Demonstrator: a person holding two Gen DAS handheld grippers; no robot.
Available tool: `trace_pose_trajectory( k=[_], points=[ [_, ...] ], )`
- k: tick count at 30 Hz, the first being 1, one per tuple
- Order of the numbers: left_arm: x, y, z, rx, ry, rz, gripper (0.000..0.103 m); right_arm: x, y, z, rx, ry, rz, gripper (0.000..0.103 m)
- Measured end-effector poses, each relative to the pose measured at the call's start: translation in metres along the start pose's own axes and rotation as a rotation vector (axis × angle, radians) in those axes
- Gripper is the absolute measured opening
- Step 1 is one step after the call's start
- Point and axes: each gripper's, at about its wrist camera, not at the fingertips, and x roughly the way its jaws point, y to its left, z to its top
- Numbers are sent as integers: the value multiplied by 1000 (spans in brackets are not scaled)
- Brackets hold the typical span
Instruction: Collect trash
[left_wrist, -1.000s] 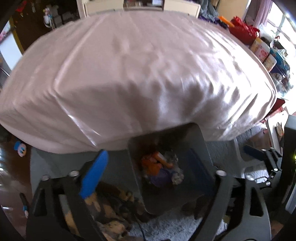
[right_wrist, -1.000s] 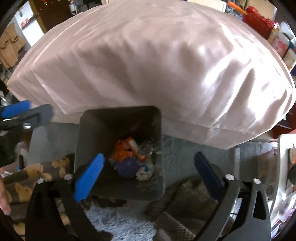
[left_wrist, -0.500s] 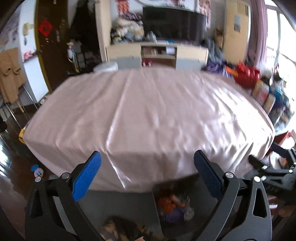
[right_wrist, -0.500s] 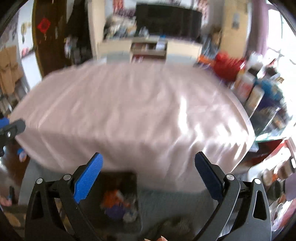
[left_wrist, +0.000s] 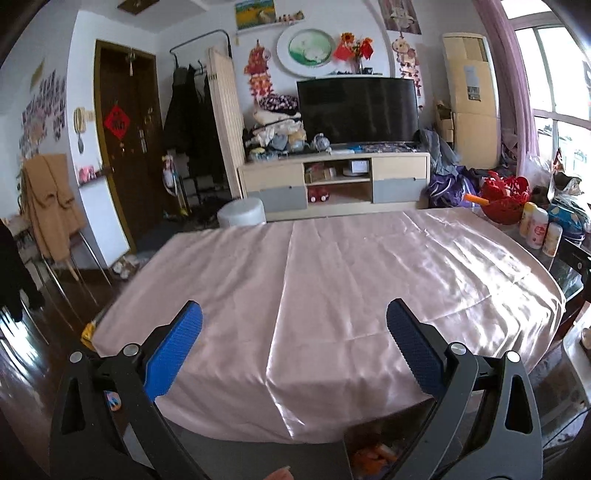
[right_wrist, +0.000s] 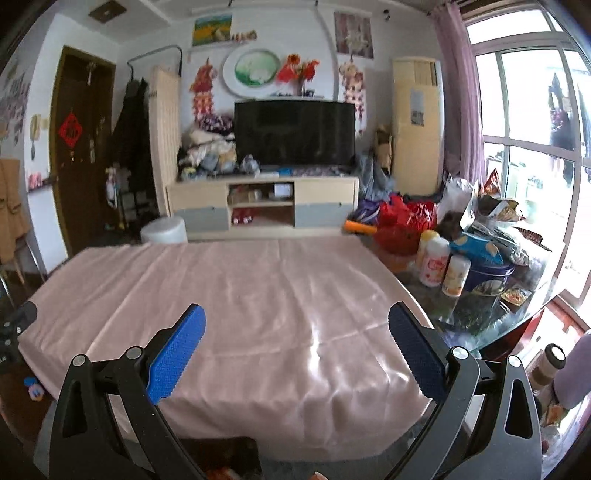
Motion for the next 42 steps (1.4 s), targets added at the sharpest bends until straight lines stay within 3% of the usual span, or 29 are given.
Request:
trace_pose_trajectory(
  k=[6,16,27,42],
  points=[
    [-23,-12,-5,3,-48,-5,95,-19,6,-9,-57,-32,-4,100],
    [-13,-6,-18,-52,47,-43,95,-29,9,-15,-87,-38,-46,100],
    [-15,-7,-24,-54,48,-53,95,-21,0,-16,-50,8,-40,100],
    [-16,-14,-26,-26,48,-62,95,-25,0,-20,-59,-2,-39,100]
  ],
)
